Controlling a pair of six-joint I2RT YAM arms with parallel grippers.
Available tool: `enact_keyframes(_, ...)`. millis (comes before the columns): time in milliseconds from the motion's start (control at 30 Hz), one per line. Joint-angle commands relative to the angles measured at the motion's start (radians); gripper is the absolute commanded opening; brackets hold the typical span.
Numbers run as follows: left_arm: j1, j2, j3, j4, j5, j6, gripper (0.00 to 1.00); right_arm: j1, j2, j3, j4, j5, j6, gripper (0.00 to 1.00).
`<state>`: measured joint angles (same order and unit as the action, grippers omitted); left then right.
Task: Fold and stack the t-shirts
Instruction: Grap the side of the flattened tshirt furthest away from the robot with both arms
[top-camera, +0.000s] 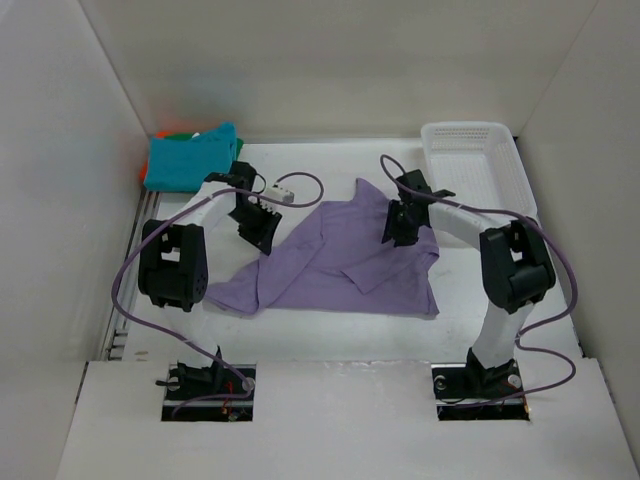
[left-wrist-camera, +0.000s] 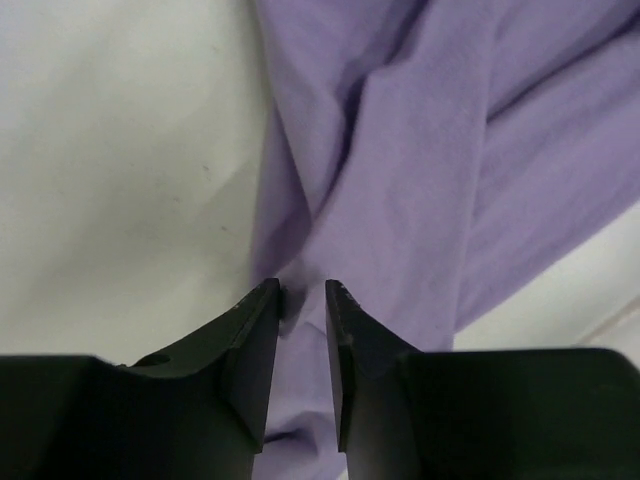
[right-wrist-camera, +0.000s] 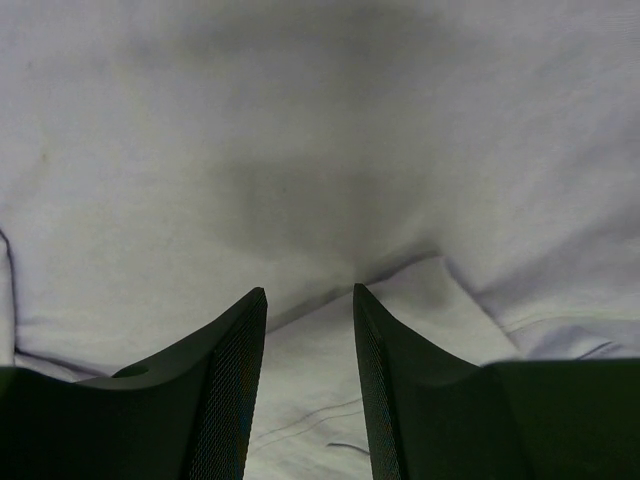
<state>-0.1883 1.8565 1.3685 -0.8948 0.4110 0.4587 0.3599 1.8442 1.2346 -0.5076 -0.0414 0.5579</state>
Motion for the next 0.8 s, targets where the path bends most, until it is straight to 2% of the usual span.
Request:
enact_keyframes(0,0.013,-0.005,0.029,-0.114,0.072,0.050,0.20,-0.023,-0.031,0.034,0.023,0.017,-0.001,0.45)
enact_keyframes(100,0.011,-0.006,0.026,-0.148,0.063,0.080,0.04,-0.034,-0.004,0.135,0.006,0.017,-0.038,0.45)
enact_keyframes(167,0.013,-0.023,0.030,-0.139,0.043,0.081,0.00,-0.040,0.032,0.245,-0.023,0.017,-0.071,0.45)
enact_keyframes(400,0.036,-0.089,0.173,-0.079,-0.076,0.054,0.00,-0.057,0.269,0.649,-0.134,0.126,-0.147,0.47)
enact_keyframes(533,0.069,-0.102,0.276,-0.043,-0.144,0.063,0.00,-0.052,0.420,0.790,-0.144,0.140,-0.164,0.63)
enact_keyframes(767,0.144,-0.037,0.374,0.088,-0.302,0.100,0.00,-0.016,0.562,0.957,-0.215,0.163,-0.190,0.67)
